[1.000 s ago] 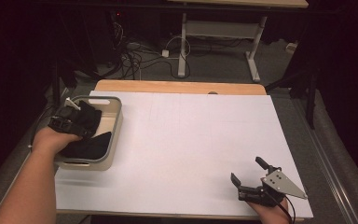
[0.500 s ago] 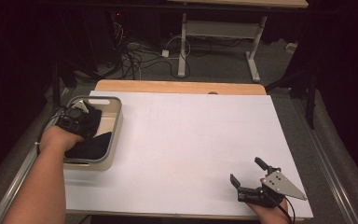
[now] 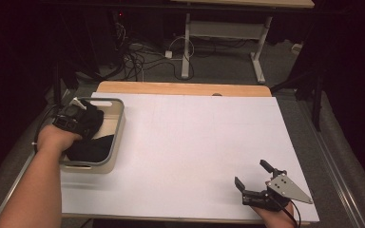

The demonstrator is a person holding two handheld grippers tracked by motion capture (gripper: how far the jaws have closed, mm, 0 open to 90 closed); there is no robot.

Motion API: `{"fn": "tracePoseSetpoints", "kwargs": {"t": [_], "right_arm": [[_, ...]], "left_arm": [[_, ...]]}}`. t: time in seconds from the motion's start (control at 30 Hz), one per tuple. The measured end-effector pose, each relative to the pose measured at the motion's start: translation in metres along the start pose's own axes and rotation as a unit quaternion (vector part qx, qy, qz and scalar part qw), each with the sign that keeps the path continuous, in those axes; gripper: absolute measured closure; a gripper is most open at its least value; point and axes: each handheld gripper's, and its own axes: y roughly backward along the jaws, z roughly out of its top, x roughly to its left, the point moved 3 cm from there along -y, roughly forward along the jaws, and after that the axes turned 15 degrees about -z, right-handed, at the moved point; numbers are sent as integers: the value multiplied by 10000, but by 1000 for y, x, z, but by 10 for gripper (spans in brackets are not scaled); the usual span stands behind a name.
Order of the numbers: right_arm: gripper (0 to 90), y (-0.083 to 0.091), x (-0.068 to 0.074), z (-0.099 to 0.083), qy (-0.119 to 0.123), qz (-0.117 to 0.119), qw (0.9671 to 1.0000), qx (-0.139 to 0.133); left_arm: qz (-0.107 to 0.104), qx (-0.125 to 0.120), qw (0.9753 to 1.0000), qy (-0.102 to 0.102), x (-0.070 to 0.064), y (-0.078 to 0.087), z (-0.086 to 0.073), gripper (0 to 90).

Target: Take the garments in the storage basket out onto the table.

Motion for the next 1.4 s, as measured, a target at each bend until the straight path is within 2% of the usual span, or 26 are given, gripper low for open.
{"fn": "tracePoseSetpoints", "kwargs": {"t": [0.07, 0.13, 0.23, 0.4, 0.43, 0.47, 0.5, 0.53, 0.57, 0.7, 0.73, 0.77, 0.8, 0.83, 0.87, 0.9, 1.03, 1.17, 1.23, 1.33, 1.4], "right_arm": [[2, 0, 0, 0, -13, -1, 10000, 8], [2, 0, 0, 0, -30, -1, 10000, 11], [2, -1, 1, 0, 8, 3, 10000, 3], [2, -2, 3, 0, 30, 24, 10000, 14], [2, -2, 4, 0, 28, 31, 10000, 6], [2, -2, 4, 1, 42, 46, 10000, 4], [2, -2, 4, 1, 42, 46, 10000, 4], [2, -3, 4, 0, 29, 47, 10000, 11], [2, -3, 4, 0, 29, 47, 10000, 11], [2, -4, 4, 0, 33, 52, 10000, 18], [2, -4, 4, 0, 33, 52, 10000, 18], [2, -4, 5, 0, 27, 50, 10000, 21], [2, -2, 5, 1, 13, 34, 10000, 1], [2, 0, 5, 2, 14, 21, 10000, -9], [2, 1, 5, 2, 16, 14, 10000, -21], [2, 1, 5, 2, 41, 8, 10000, -28], [2, 1, 5, 1, 41, -1, 10000, 7], [2, 2, 6, 0, 69, 8, 10000, 3], [2, 1, 5, 0, 58, 7, 10000, 27], [2, 2, 6, -1, 77, 8, 10000, 30], [2, 3, 6, 0, 93, 6, 10000, 3]], "left_arm": [[-44, -124, 9999, -75, -5, 2, 4, 676], [-26, -104, 9998, -143, -9, 1, 6, 699], [34, 16, 9993, -373, -16, -8, 9, 702], [-212, -67, 9983, -542, -19, -22, 8, 698], [-237, -124, 9983, -523, -19, -22, 8, 698], [-298, -179, 9983, -468, -18, -20, 8, 640], [-394, -277, 9981, -376, -16, -17, 8, 640], [-494, -367, 9977, -265, -14, -13, 8, 532], [-574, -434, 9973, -158, -12, -9, 8, 532], [-621, -516, 9967, 86, -5, 8, 5, 343], [-642, -567, 9962, 134, -4, 12, 4, 343], [-644, -598, 9959, 206, -2, 17, 3, 298], [-633, -616, 9957, 274, 0, 22, 3, 212], [-609, -627, 9956, 347, 1, 25, 2, 168], [-625, -463, 9958, 482, 4, 28, 0, 130], [-625, -463, 9958, 482, 4, 28, 0, 109], [-591, -179, 9961, 625, 8, 23, -4, 96], [-451, 215, 9959, 759, 11, 10, -4, 96], [-511, 315, 9946, 851, 11, 5, -4, 96], [-635, 679, 9912, 940, 9, -5, -5, 97], [-662, 710, 9902, 1004, 8, -10, -5, 98]]}}
